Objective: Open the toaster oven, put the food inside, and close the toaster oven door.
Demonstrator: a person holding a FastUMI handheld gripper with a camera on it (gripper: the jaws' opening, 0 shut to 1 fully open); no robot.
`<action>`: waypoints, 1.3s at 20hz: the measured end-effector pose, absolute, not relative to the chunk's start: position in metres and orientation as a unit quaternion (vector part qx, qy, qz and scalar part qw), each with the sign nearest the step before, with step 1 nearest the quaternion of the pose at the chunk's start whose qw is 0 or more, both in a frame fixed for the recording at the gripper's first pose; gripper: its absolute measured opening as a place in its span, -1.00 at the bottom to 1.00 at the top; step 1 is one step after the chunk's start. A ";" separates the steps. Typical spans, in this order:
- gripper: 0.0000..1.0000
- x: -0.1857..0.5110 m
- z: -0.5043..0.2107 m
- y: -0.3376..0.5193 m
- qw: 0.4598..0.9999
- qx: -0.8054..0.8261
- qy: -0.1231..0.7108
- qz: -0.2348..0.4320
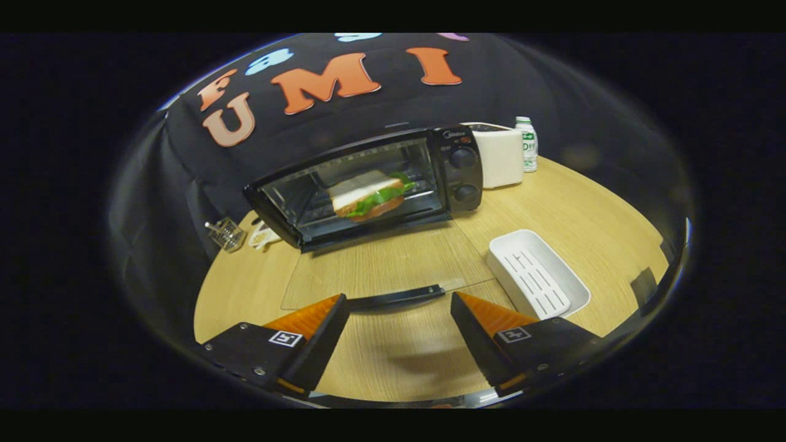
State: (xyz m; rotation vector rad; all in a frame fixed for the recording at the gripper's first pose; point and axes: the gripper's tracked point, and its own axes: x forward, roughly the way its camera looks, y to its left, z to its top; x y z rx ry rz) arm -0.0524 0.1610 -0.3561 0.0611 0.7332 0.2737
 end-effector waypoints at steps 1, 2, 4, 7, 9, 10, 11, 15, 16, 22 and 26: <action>0.98 -0.055 -0.364 0.162 0.922 0.014 0.363 0.138; 0.97 -0.056 -0.372 0.163 0.919 -0.007 0.368 0.141; 0.98 -0.057 -0.385 0.163 0.915 -0.046 0.373 0.147; 0.98 -0.055 -0.395 0.164 0.909 -0.071 0.383 0.148; 0.99 -0.055 -0.404 0.168 0.904 -0.084 0.390 0.152; 0.99 -0.055 -0.411 0.169 0.903 -0.094 0.390 0.153; 0.99 -0.056 -0.407 0.166 0.901 -0.104 0.391 0.154; 1.00 -0.047 -0.411 0.172 0.902 -0.098 0.393 0.147; 1.00 -0.046 -0.410 0.173 0.903 -0.093 0.393 0.144; 1.00 -0.051 -0.400 0.173 0.899 -0.072 0.407 0.144; 1.00 -0.048 -0.380 0.179 0.902 -0.058 0.405 0.138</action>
